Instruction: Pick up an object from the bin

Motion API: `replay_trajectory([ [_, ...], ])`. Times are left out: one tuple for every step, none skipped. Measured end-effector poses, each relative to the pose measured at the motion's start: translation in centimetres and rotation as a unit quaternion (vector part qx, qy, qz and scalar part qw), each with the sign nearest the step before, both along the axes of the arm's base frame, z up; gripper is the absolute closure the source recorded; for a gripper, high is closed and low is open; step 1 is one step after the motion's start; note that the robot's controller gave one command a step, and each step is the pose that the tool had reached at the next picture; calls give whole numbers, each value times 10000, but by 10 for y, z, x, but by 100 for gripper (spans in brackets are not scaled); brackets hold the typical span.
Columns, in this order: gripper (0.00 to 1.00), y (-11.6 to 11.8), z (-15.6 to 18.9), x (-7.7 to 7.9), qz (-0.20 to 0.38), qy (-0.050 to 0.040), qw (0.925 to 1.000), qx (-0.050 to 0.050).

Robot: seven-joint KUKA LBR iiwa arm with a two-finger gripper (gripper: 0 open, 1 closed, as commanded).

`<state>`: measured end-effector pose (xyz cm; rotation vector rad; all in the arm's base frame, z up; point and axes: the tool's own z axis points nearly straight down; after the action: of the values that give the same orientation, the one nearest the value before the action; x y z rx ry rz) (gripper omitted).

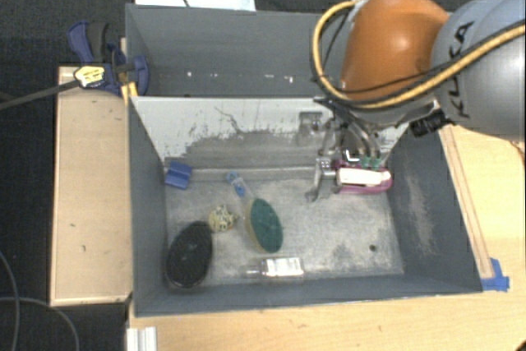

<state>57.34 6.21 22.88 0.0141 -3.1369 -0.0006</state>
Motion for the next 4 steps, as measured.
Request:
replay_trajectory([
  [0,23,48,19,1030,-68,9947,5],
  [0,66,-74,-32,1874,4,9823,8],
  [0,41,-147,-37,1576,-90,9875,23],
  [100,44,-140,-34,1576,-141,9874,30],
])
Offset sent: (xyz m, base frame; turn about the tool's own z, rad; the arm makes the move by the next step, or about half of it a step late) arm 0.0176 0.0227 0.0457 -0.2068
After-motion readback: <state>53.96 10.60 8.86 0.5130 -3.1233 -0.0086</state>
